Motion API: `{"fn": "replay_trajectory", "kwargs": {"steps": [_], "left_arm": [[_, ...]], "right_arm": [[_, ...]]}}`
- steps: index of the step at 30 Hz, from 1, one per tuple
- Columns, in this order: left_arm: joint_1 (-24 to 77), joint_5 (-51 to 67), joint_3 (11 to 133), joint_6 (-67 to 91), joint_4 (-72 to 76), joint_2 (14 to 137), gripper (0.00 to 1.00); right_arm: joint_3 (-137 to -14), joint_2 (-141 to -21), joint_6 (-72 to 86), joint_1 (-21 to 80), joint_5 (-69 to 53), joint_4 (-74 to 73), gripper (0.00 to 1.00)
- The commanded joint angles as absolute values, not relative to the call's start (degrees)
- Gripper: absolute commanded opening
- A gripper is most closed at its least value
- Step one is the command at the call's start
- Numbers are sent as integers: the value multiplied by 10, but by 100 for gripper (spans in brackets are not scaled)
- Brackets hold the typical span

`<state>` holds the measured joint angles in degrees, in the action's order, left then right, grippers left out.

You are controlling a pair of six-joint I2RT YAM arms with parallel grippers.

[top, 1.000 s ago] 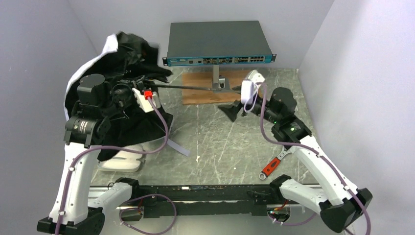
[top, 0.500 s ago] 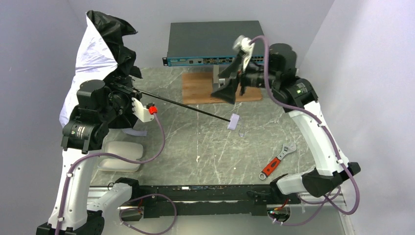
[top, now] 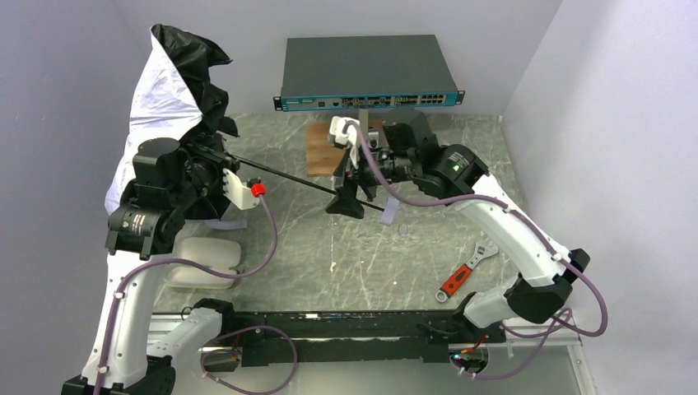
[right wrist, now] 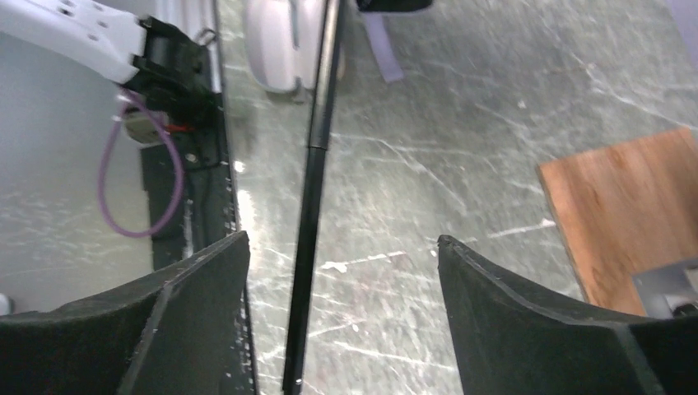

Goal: Open the umbrella

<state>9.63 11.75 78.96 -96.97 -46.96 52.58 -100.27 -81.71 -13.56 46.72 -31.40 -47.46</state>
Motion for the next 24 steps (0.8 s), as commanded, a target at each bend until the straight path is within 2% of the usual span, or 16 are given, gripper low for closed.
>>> {"fn": "replay_trajectory", "kwargs": {"steps": [1,5,8,13,16,21,24], "left_arm": [[97,121,786,-986,-410,512,0],[97,85,770,-1005,-399,520,0],[94,49,733,-1008,-344,515,0],[66,8,685,-1023,-265,518,0],[45,2,671,-1029,-226,527,3],[-10,-30,652,-1043,-169,542,16],[-64,-27,642,-1058,-126,560,20]], "right_arm": [[-1004,-824,-174,482,-204,-498,80],[-960,-815,-220,507,-161,-533,53],[-929,-799,-240,514,-131,-555,28],[-860,-759,-248,513,-128,-576,1],[-829,-741,-250,513,-130,-581,0],[-817,-722,-258,513,-134,-596,0],[-811,-713,-263,514,-142,-604,0]]}}
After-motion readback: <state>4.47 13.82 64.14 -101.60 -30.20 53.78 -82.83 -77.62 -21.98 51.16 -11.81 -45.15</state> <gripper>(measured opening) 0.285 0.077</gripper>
